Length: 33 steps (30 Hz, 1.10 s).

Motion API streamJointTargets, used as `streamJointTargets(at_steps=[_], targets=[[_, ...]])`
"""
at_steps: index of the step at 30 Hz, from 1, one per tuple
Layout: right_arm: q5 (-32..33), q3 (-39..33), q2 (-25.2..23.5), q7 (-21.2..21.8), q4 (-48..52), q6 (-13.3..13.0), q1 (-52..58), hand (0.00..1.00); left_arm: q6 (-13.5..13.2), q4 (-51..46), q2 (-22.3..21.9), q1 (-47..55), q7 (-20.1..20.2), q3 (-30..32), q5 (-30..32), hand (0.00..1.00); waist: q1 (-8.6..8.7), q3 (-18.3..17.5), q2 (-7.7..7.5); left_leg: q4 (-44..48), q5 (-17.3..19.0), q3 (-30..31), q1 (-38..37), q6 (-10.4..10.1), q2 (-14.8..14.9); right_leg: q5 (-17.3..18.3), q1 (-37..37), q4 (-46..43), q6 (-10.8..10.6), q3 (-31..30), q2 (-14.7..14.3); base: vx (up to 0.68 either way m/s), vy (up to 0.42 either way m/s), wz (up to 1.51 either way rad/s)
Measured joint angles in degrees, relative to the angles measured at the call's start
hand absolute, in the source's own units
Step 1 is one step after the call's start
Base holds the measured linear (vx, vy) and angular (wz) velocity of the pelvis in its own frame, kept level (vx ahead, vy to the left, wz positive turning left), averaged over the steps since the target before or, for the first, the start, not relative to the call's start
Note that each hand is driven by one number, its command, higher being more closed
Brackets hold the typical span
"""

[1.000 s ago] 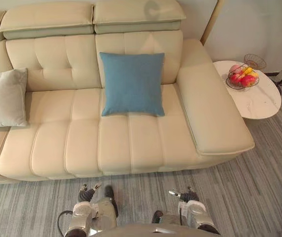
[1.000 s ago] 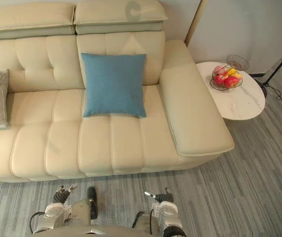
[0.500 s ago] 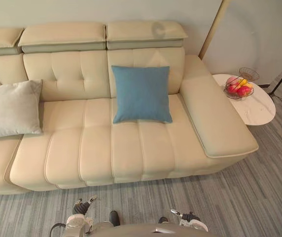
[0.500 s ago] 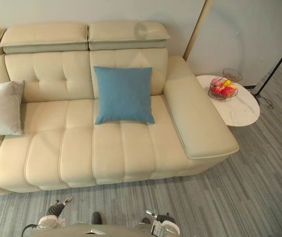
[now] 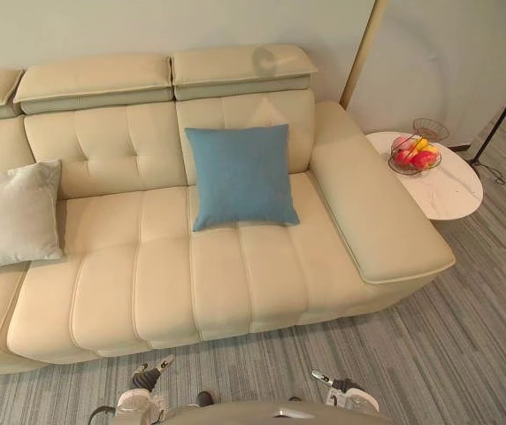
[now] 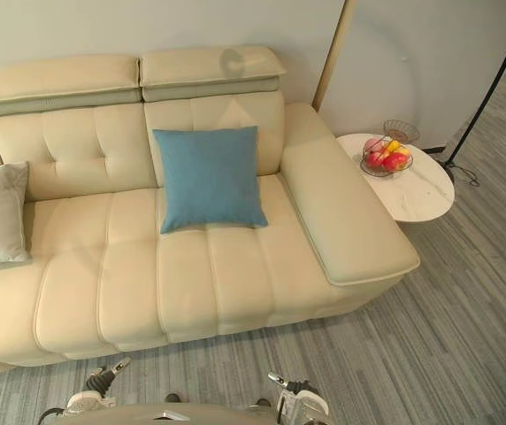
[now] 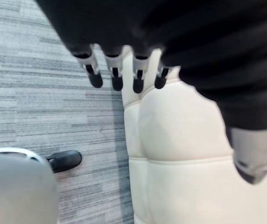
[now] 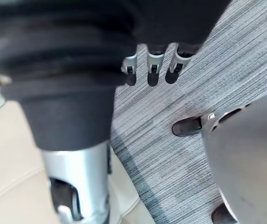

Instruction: Pick up cushions and gather them together orderly.

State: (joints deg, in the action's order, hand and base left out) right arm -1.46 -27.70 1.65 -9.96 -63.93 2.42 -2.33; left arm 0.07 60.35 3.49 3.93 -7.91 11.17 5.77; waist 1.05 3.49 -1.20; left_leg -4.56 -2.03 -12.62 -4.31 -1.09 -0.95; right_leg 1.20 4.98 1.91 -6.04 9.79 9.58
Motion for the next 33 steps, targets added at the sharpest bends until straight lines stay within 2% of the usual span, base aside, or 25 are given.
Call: streamJointTargets(at_steps=[5, 12, 19, 25, 29, 30, 31, 32, 33], targets=[[0.0, 0.0, 0.0, 0.0, 0.0, 0.0, 0.0, 0.00, 0.0, 0.0, 0.0, 0.0, 0.0, 0.0, -0.1, 0.00, -0.04, 0.0, 0.00, 0.0, 0.0, 0.1, 0.0, 0.0, 0.0, 0.0, 0.1, 0.0, 0.0, 0.1, 0.0, 0.00, 0.000, 0.01], [1.8, 0.0, 0.0, 0.1, 0.0, 0.0, 0.1, 0.00, -0.2, 1.0, 0.1, 0.1, 2.0, 0.1, -7.0, 0.00, -0.36, 0.5, 0.03, 0.0, 0.1, -0.1, -0.8, -0.1, 0.1, -0.4, 1.3, 1.0, -0.2, 0.4, 0.0, 0.00, -0.002, 0.00], [3.4, 0.6, 0.0, 0.9, 0.0, 0.0, 0.4, 0.00, -0.6, 1.1, 0.1, 0.1, 2.6, -0.1, -9.6, 0.00, -0.14, 1.2, 0.06, 0.0, 0.3, -2.0, -1.1, -0.4, 0.9, -1.5, 1.2, 2.1, -0.2, -0.6, -0.5, -0.04, -0.033, -0.15], [4.0, 2.3, 0.1, 0.8, 0.1, 0.0, 2.0, 0.00, -0.7, 1.3, 0.4, 0.0, 2.6, -1.1, -10.0, 0.00, 0.25, 1.7, 0.01, 0.0, 1.1, -5.3, -2.8, -1.5, 2.4, -2.0, 1.1, 2.5, 0.2, -3.7, -1.8, -0.03, -0.053, -0.31], [3.9, 2.3, 0.2, 0.9, 0.3, -0.1, 2.4, 0.00, -0.7, 1.5, 0.8, -0.3, 3.0, -2.2, -9.9, 0.00, 0.50, 2.3, -0.14, 1.9, 2.8, -9.8, -4.3, -2.9, 3.9, -2.5, 0.5, 2.5, 0.9, -8.6, -3.5, -0.01, -0.048, -0.60], [3.9, 2.4, 0.2, 0.9, 0.3, -0.2, 2.4, 0.00, -0.7, 1.5, 1.1, -0.5, 3.2, -2.2, -9.9, 0.00, 0.48, 2.5, -0.48, 5.9, 4.4, -9.4, -3.0, -2.9, 4.5, -2.6, -0.3, 2.0, 1.0, -10.6, -3.7, 0.01, -0.054, -0.85], [3.9, 2.6, 0.4, 0.9, 0.3, -0.3, 2.3, 0.00, -0.7, 1.5, 1.1, -0.9, 3.2, -2.2, -9.9, 0.00, 0.47, 2.5, -0.77, 10.1, 5.7, -6.0, -0.7, -1.8, 4.9, -2.7, -1.8, 1.3, 1.1, -12.9, -3.7, 0.02, -0.084, -0.98], [3.9, 3.0, 1.1, 0.9, 0.3, -0.3, 2.3, 0.00, -0.7, 1.6, 0.8, -1.2, 3.3, -2.2, -9.9, 0.00, 0.50, 2.7, -0.67, 13.5, 6.9, -1.5, 1.4, -1.0, 4.9, -2.9, -3.4, 0.3, 1.2, -15.3, -3.8, 0.03, -0.090, -0.98], [3.9, 3.2, 1.4, 0.8, 0.3, -0.4, 2.3, 0.00, -0.7, 1.7, 0.5, -1.4, 3.3, -2.2, -10.0, 0.00, 0.54, 3.1, -0.07, 15.1, 8.2, 1.9, 2.1, -1.0, 4.9, -3.1, -4.2, 0.0, 1.1, -16.9, -4.1, 0.01, -0.046, -1.07]])
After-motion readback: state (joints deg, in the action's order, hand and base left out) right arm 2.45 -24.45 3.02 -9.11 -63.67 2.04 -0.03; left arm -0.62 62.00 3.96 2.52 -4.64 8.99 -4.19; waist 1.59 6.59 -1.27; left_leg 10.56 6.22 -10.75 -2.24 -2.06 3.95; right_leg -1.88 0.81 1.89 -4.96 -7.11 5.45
